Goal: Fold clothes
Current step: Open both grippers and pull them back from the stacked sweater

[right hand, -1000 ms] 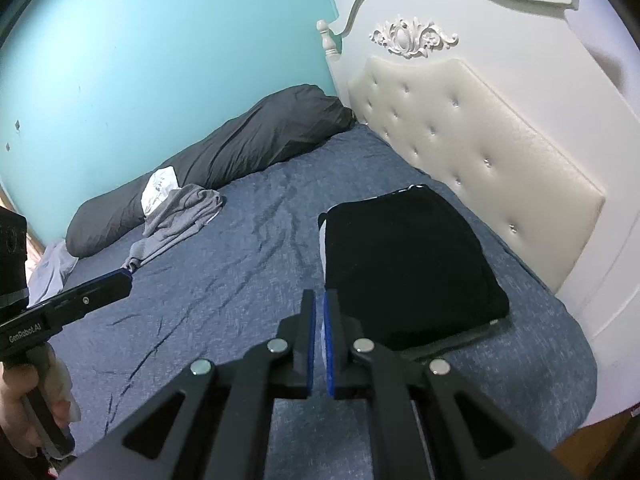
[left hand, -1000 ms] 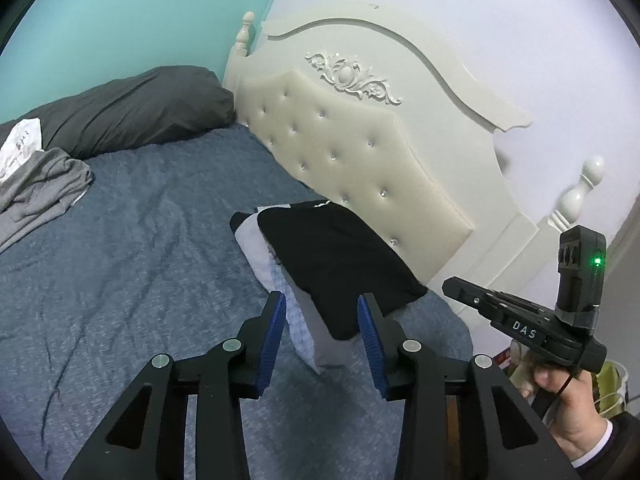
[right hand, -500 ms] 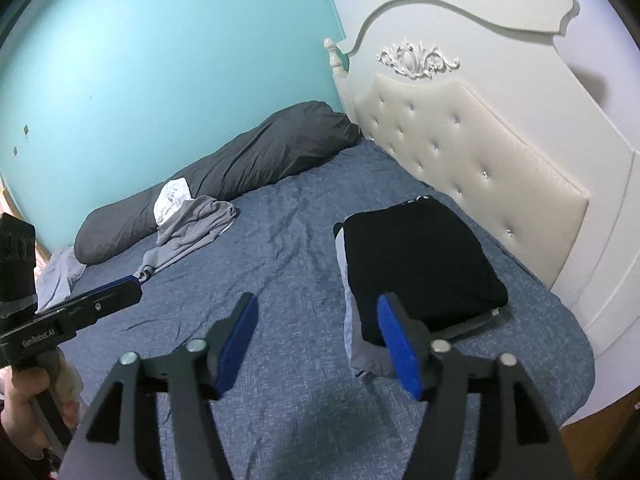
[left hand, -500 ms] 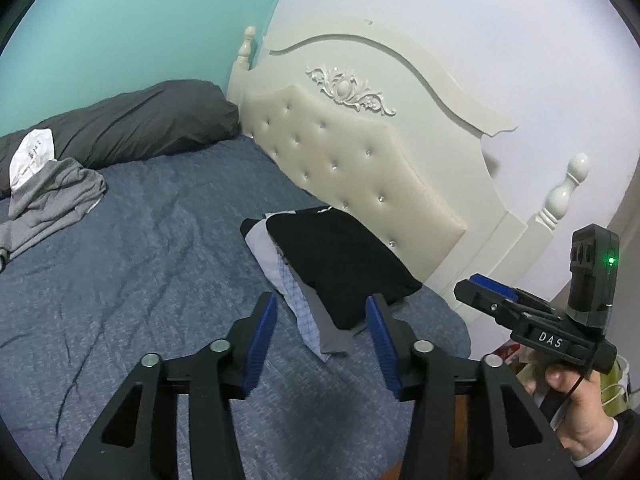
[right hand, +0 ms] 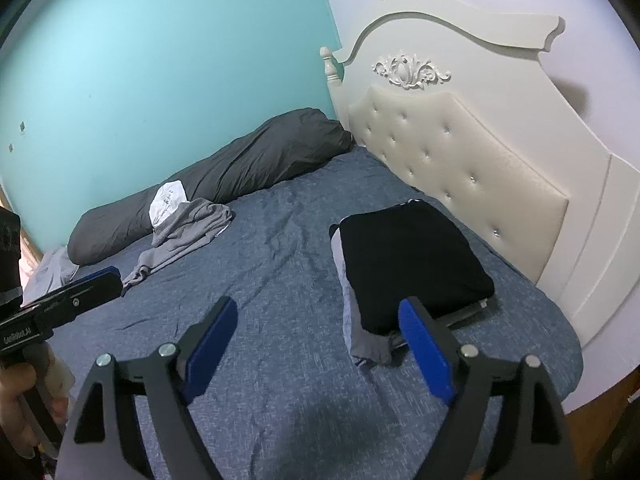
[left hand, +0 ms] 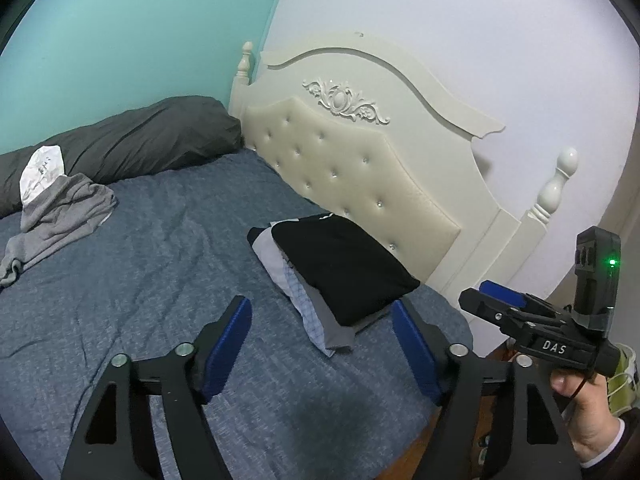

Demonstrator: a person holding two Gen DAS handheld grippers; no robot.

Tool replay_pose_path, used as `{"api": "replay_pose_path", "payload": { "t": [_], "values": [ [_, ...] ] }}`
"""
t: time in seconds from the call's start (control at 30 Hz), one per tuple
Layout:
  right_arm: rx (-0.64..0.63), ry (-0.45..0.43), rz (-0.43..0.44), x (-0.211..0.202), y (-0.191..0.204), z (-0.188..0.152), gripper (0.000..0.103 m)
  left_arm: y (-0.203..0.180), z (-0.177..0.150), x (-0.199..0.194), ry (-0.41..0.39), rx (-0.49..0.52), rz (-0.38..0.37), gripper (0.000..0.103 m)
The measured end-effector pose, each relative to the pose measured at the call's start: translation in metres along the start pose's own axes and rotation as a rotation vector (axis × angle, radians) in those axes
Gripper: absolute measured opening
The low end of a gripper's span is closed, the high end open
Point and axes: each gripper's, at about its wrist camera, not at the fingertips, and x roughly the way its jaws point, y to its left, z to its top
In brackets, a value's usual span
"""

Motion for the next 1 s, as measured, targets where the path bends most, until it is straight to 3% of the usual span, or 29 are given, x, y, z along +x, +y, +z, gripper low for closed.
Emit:
{"api": "replay_pose_path", "payload": {
  "t": [0.5,1.0],
  "values": [
    [-0.022,-0.022,-0.034,-0.029,0.030,-0.011,0.090,0.005,-0.008,-0.040,-0.045,0.004,0.020,0.102],
    [-0.020,-0.031,-0.036,-0.052,0.047,-0.022,0.092,0.008,-0.020,-0.068,-0.047,0.012,0.050,0.103]
  ]
}}
